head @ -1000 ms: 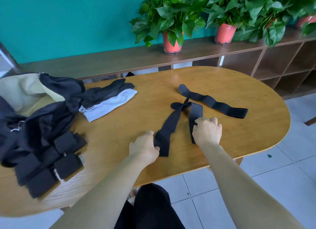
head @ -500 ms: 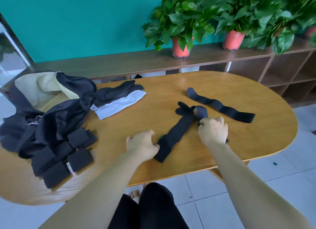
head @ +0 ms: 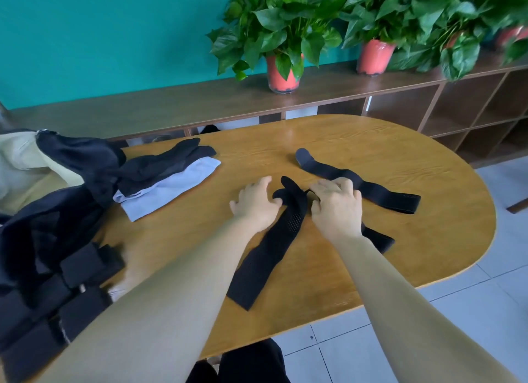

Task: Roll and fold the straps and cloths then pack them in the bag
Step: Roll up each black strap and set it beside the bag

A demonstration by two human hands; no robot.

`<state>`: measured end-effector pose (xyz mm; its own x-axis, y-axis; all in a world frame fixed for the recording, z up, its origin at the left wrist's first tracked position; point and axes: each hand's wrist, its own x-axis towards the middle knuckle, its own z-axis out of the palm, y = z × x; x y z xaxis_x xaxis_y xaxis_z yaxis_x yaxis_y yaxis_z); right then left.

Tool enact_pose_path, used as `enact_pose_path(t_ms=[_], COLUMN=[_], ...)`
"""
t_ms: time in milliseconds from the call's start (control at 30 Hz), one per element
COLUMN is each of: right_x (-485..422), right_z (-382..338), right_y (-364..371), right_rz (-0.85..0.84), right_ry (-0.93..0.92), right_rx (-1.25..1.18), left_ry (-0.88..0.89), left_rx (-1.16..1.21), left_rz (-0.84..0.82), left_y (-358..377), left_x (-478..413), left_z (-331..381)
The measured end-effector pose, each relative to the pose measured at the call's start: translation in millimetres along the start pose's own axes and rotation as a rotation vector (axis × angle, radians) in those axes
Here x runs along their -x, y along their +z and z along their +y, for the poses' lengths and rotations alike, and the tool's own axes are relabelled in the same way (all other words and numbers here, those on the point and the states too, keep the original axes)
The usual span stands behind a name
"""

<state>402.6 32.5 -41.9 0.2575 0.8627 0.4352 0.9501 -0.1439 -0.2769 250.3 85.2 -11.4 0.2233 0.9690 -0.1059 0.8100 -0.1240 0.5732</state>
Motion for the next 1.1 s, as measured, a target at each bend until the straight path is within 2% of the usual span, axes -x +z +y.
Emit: enact_pose_path(t_ms=[100,167,333,500,567,867,1100], right_x=[2,4,10,12,11,13,12], right_z=[0,1,4,-1,-3,-8,-21], right_y=[8,12,20,18,17,14,13], right_rz=[0.002,-0.006,-0.096,-0.182,-0.209,-0.296,-0.354], right_ry=[-0.005,-0.007,0.011,0.031,0.036,0.072,0.11], right_rx=[0.011,0.047,0.097,0.102,0.107,0.189,0.244], left_ry=[-0.053,-0.062,-0.018,0.202,0.239,0.01,-0.064], left_rx=[0.202,0.24,0.122,-0.105,-0.143,-0.166,-0.36], left_rz=[-0.076,-0.037,0.092,-0.018,0.016,0.141,0.23], left_y=[13,20,21,14,14,-24,-44], left_x=[-24,-32,-35,-30,-29,-14,1], left_z=[4,6,4,2,3,-28,-50])
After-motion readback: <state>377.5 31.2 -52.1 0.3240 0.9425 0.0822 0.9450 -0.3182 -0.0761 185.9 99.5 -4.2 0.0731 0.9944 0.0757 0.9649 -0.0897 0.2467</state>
